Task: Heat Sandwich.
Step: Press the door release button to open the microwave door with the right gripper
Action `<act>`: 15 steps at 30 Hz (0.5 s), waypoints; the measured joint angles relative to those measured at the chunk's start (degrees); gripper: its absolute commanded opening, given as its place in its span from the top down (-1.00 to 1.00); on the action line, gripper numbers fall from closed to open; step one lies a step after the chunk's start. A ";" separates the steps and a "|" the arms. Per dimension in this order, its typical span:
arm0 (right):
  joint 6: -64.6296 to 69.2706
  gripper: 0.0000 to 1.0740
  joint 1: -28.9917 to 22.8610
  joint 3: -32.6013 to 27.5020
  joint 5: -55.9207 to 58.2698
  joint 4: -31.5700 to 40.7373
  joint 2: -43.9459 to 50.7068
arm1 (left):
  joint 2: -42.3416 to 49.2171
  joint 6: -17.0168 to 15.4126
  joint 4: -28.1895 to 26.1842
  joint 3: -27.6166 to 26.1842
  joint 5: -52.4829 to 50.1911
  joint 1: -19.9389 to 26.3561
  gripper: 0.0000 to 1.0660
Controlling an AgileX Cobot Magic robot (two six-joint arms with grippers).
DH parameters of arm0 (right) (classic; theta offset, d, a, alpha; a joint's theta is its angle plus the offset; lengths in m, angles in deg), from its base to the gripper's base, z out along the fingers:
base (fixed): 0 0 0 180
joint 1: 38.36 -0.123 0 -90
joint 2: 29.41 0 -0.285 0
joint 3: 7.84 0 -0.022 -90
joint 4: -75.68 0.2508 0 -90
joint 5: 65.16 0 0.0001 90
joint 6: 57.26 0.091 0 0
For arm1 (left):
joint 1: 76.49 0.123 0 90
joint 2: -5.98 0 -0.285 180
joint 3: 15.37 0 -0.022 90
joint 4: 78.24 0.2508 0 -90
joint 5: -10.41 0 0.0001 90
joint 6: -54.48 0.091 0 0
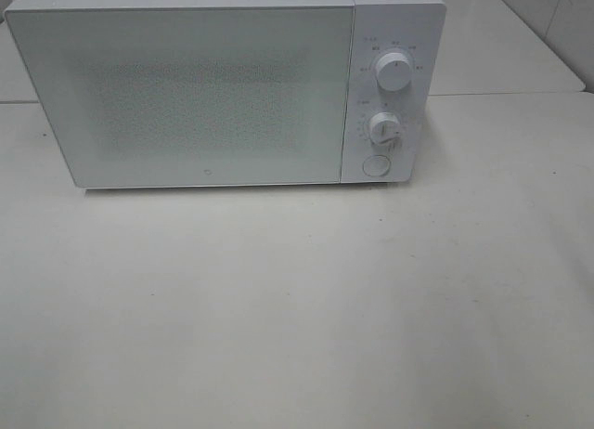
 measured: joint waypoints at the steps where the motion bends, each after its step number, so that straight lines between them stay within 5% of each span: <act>1: 0.00 -0.38 0.00 0.00 -1.38 0.00 -1.20 | 0.00 0.00 0.00 0.00 0.00 0.00 -0.82; 15: 0.00 -0.38 0.00 0.00 -16.21 0.00 -17.36 | 0.00 0.00 0.00 0.00 0.00 0.00 -0.82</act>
